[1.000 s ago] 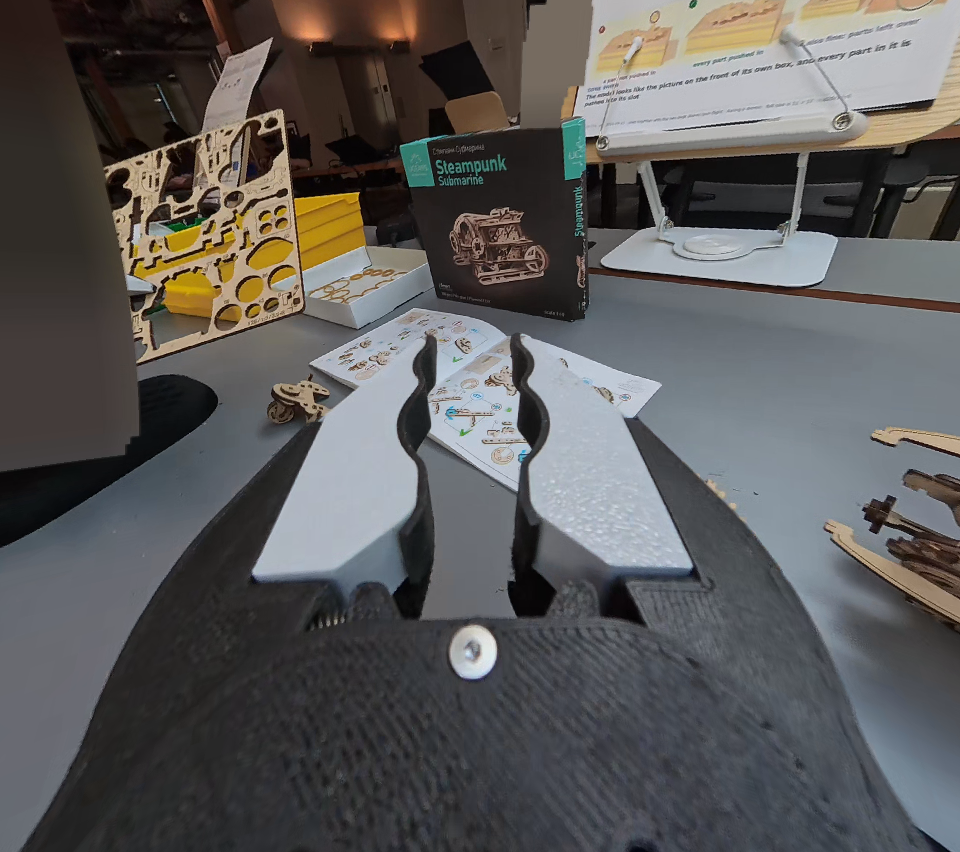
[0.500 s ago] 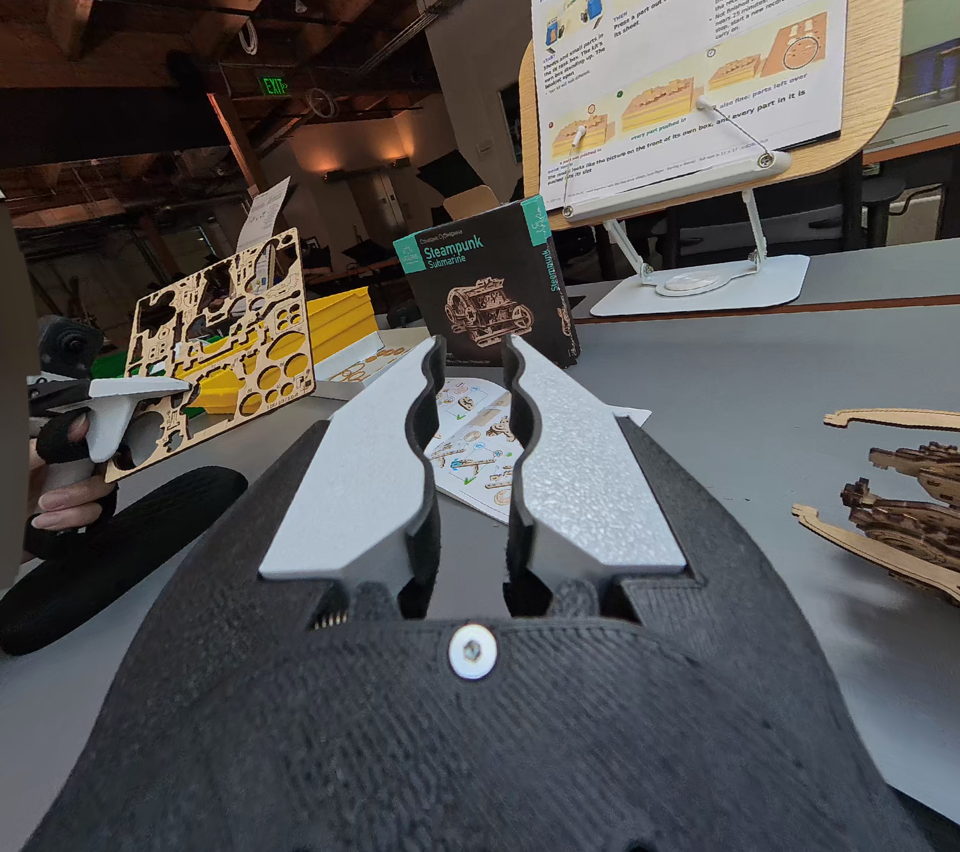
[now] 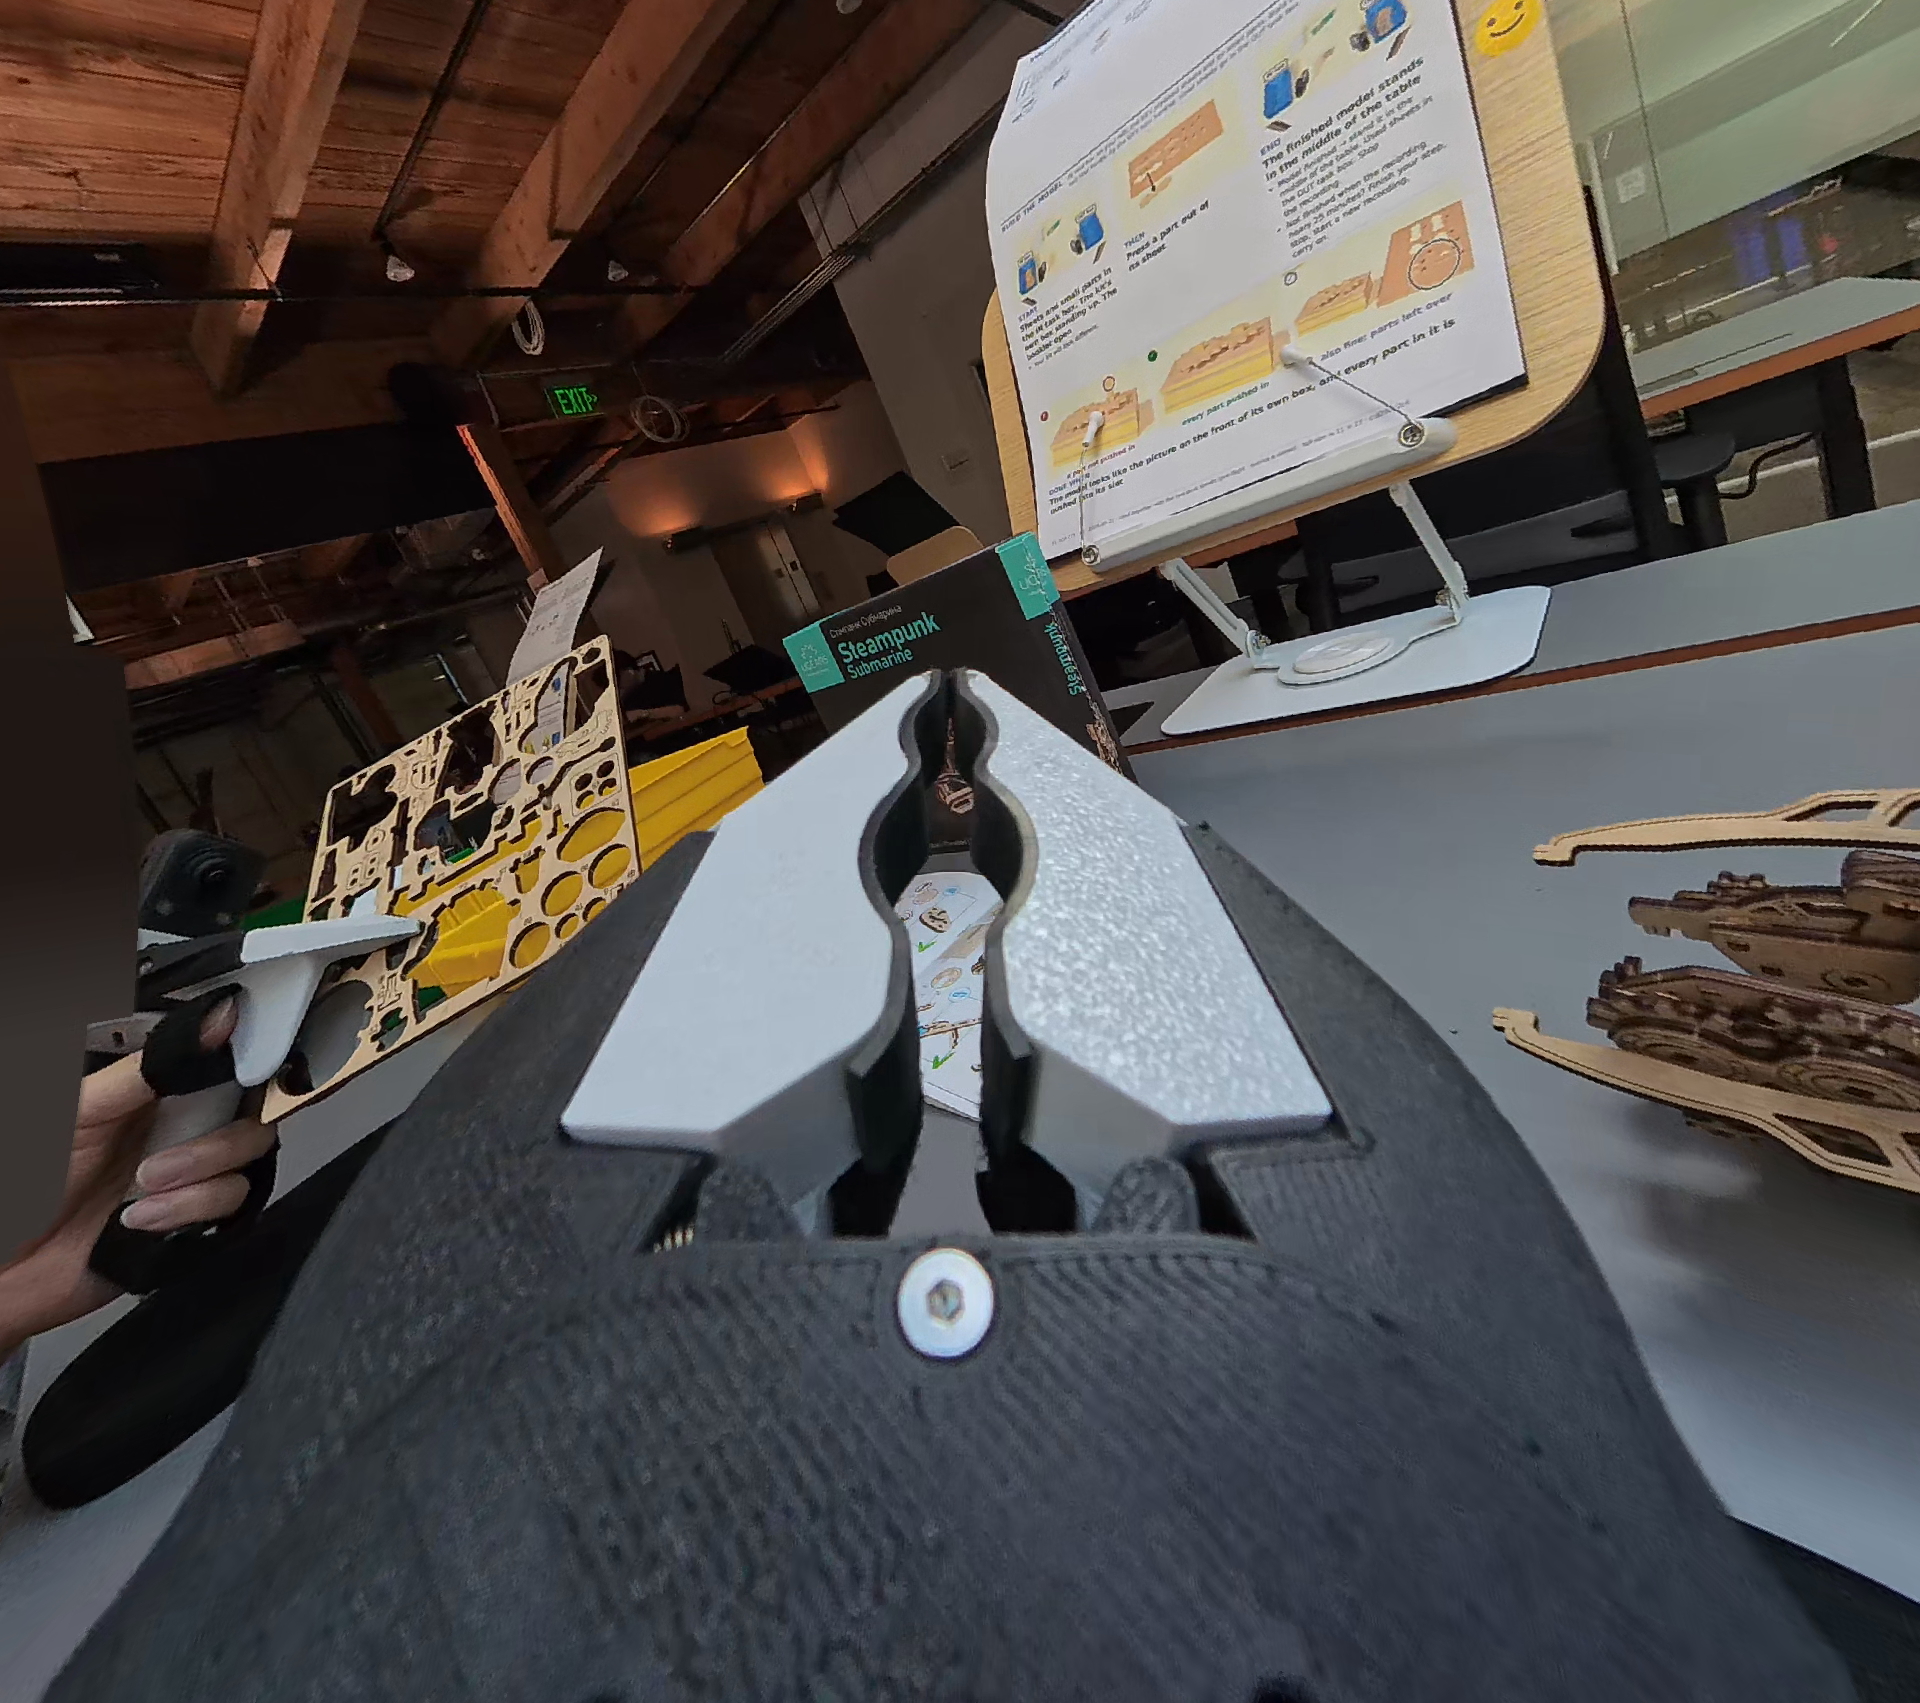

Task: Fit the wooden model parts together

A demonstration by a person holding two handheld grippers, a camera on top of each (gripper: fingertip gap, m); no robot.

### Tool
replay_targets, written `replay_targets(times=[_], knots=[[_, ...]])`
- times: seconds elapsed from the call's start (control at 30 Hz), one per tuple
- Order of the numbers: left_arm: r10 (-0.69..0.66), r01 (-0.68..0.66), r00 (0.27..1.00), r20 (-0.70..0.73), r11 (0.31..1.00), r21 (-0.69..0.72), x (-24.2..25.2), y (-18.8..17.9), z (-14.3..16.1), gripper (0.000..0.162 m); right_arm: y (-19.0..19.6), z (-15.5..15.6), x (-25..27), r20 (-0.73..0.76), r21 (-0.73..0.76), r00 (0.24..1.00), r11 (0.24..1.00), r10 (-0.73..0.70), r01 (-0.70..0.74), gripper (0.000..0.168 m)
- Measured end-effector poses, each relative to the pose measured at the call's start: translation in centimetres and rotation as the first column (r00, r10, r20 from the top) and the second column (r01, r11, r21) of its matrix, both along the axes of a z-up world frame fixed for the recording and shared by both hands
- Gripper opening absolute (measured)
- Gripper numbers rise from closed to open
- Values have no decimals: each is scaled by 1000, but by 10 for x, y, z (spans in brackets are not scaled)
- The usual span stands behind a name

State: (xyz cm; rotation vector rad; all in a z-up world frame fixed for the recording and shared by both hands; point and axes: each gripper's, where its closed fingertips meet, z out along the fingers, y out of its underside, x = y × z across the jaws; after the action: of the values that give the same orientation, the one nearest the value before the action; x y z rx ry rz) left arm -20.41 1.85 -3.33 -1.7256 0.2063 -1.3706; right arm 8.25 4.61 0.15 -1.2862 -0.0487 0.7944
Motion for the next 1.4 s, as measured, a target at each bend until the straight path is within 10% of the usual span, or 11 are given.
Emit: replay_targets(times=[1.4], knots=[[4, -4, 1000, 7, 1000, -11, 0, 3, -3, 1, 6, -9, -1, -30, -55, 999, 998, 32, -34, 0]])
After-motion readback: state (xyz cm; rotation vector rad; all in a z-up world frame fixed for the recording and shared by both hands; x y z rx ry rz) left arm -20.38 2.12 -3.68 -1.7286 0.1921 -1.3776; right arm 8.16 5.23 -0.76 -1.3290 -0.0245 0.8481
